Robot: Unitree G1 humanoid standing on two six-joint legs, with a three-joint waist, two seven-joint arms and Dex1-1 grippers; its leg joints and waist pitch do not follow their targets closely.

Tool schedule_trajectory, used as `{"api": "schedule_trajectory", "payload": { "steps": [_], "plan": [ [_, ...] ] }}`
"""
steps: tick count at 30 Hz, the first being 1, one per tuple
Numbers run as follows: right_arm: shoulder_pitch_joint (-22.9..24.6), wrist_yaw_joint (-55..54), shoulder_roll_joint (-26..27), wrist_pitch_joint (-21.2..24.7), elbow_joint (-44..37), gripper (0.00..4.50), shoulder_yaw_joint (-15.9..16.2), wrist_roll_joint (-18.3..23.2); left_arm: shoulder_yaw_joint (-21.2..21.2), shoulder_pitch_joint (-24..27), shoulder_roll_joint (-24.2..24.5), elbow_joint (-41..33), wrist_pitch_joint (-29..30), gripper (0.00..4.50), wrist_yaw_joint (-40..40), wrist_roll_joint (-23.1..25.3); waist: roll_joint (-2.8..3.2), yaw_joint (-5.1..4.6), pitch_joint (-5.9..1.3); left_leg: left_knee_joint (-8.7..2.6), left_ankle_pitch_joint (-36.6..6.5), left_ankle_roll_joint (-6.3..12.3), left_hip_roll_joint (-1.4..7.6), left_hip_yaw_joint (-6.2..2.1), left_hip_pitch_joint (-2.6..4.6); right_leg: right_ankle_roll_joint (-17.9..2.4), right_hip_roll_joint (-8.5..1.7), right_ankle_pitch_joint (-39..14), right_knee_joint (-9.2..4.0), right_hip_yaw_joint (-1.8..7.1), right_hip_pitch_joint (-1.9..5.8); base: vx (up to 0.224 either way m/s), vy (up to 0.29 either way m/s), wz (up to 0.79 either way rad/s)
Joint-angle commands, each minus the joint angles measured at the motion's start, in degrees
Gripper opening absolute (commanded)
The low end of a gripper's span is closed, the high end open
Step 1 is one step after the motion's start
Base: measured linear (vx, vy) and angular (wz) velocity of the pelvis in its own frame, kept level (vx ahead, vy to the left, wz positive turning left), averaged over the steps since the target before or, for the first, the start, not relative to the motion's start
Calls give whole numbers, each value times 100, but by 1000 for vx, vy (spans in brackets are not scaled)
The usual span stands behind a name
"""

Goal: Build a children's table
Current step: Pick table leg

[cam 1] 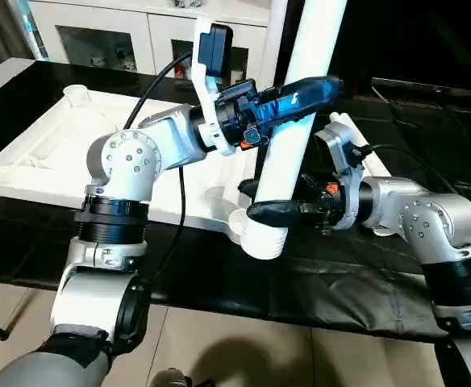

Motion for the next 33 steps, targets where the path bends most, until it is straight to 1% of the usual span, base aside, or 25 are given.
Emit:
{"api": "schedule_trajectory", "payload": {
  "steps": [1,4,6,9,15,16,20,24,29,30,31,32,33],
  "plan": [
    [-42,40,1,19,77,327,11,14,-87,-95,-49,-176,-30,183,-55,-52,-63,-6,-493,-317,-653,79,64,29,87,-1062,-368,-1060,-368,197,365,0,0,0],
    [-41,33,13,20,86,316,15,16,-88,-99,-53,-170,-29,183,-64,-65,-60,-6,-496,-317,-655,83,66,27,87,-1055,-371,-1073,-368,197,366,0,0,0],
    [-42,30,15,22,88,287,15,21,-94,-99,-55,-168,-29,182,-73,-62,-62,-5,-496,-317,-646,81,66,26,87,-1052,-369,-1064,-367,197,367,0,0,0],
    [-41,31,21,29,88,268,11,31,-103,-95,-64,-172,-31,182,-80,-56,-60,-7,-496,-316,-648,83,65,26,87,-1069,-367,-1039,-366,196,367,0,0,0],
    [-40,49,29,35,104,211,-5,14,-94,-106,-90,-162,-35,182,-93,-73,-64,-5,-496,-312,-629,89,63,28,85,-1058,-366,-1045,-365,198,364,0,0,0],
    [-40,51,29,36,106,208,-7,16,-94,-107,-92,-160,-38,182,-92,-72,-61,-5,-496,-314,-640,86,66,27,89,-1061,-367,-1055,-363,197,363,0,0,0],
    [-44,50,37,19,133,203,3,15,-98,-99,-101,-171,-49,182,-85,-83,-59,-6,-491,-316,-678,68,67,25,88,-1043,-371,-1129,-371,196,361,0,0,0],
    [-43,47,41,6,146,202,5,6,-99,-90,-107,-191,-46,182,-84,-99,-71,-3,-492,-314,-678,65,62,28,86,-1015,-371,-1173,-375,198,363,0,0,0],
    [-49,-113,97,-214,220,202,-4,-166,-105,-87,-101,-211,-48,182,-104,-100,-69,-8,-490,-315,-697,47,62,26,84,-983,-370,-1245,-380,197,356,0,0,0],
    [-49,-113,97,-214,220,236,-4,-166,-105,-87,-101,-211,-48,182,-104,-100,-68,-8,-489,-316,-701,48,64,26,88,-986,-371,-1247,-379,198,352,0,0,0],
    [-91,-178,143,-193,313,256,-66,-145,-121,-78,-92,-222,-54,182,-124,-91,-66,-9,-490,-315,-705,51,63,26,90,-992,-371,-1248,-380,196,354,0,0,0],
    [-107,-199,154,-175,346,269,-89,-132,-127,-72,-90,-226,-55,182,-129,-88,-51,-13,-491,-315,-722,47,62,25,89,-997,-370,-1255,-384,195,349,0,0,0],
    [-113,-206,158,-168,358,269,-98,-127,-129,-70,-89,-228,-55,182,-131,-87,-55,-14,-490,-316,-724,48,61,25,91,-1002,-370,-1262,-386,194,350,0,0,0]
  ]
}}
